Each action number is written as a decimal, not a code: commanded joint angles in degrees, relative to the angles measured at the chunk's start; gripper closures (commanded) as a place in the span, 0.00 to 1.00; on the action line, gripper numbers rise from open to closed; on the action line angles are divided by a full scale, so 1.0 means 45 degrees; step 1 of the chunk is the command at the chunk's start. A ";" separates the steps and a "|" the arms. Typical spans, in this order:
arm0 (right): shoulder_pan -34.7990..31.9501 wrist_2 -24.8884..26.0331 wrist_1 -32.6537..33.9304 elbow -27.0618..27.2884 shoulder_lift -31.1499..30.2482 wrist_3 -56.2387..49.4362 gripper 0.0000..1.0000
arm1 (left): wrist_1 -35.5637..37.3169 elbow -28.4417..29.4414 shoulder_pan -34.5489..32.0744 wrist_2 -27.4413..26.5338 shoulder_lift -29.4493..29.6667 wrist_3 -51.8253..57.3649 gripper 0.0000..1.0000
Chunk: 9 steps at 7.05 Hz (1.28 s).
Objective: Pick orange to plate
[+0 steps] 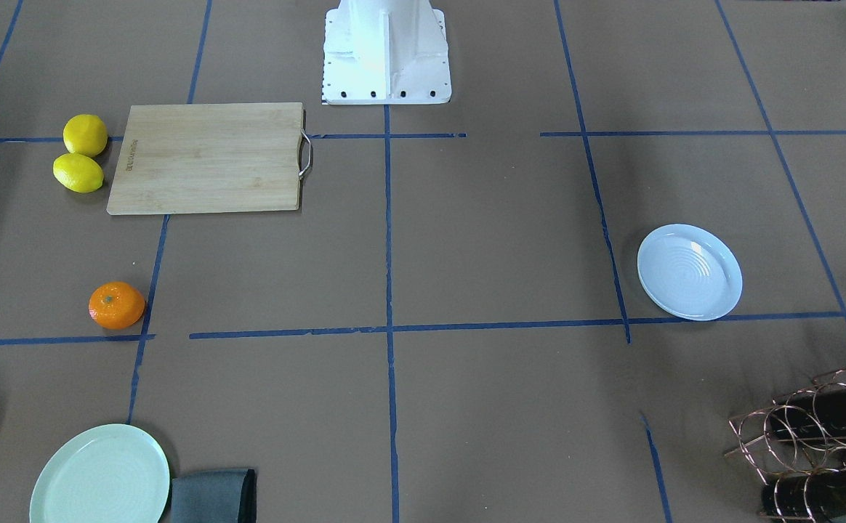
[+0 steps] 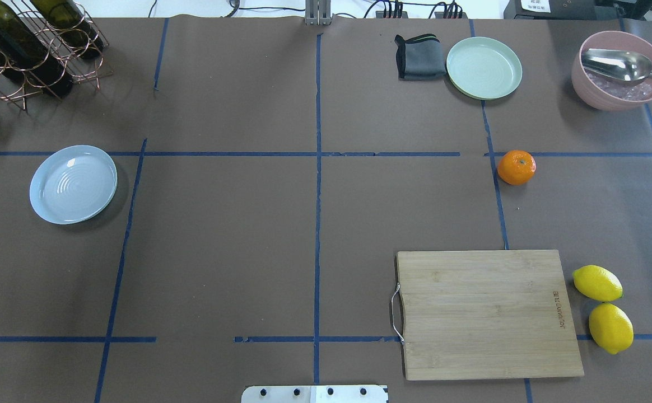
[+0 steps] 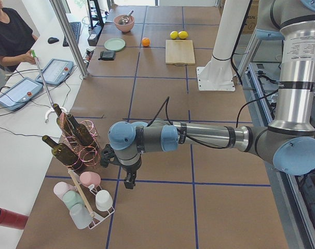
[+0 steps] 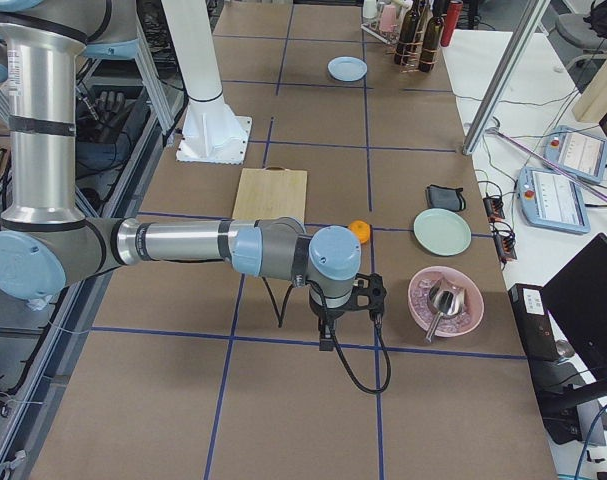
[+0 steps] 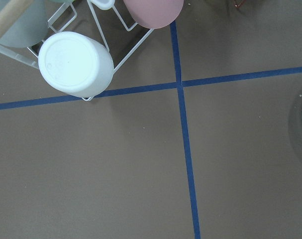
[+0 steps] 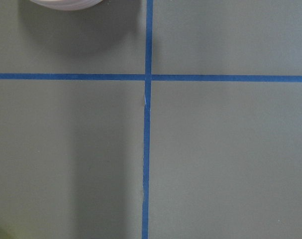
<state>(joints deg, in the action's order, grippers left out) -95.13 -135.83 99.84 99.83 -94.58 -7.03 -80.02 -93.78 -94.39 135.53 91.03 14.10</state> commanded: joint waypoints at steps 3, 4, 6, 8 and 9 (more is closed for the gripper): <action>-0.0011 -0.0595 -0.0133 0.0216 0.0138 0.0117 0.00 | -0.0361 -0.0972 0.0019 0.0077 0.0416 0.0108 0.00; 0.0008 -0.0828 -0.0173 0.0314 0.0139 0.0137 0.00 | -0.0556 -0.1228 0.0077 0.0117 0.0455 -0.0008 0.00; 0.0067 -0.1258 -0.0174 0.0917 0.0294 0.0214 0.00 | -0.1375 -0.0899 0.0195 0.0117 0.0982 -0.0048 0.00; 0.0086 -0.1436 -0.0193 0.0979 0.0666 0.0859 0.00 | -0.2311 -0.0333 0.0756 0.0253 0.1004 -0.0067 0.00; 0.0086 -0.1610 -0.0271 0.1018 0.0666 0.0860 0.00 | -0.2915 -0.0061 0.1574 0.0370 0.0983 -0.1324 0.00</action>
<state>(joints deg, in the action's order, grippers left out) -94.78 -142.35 98.91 104.10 -91.82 -3.58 -90.15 -95.36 -90.86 136.62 95.55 12.44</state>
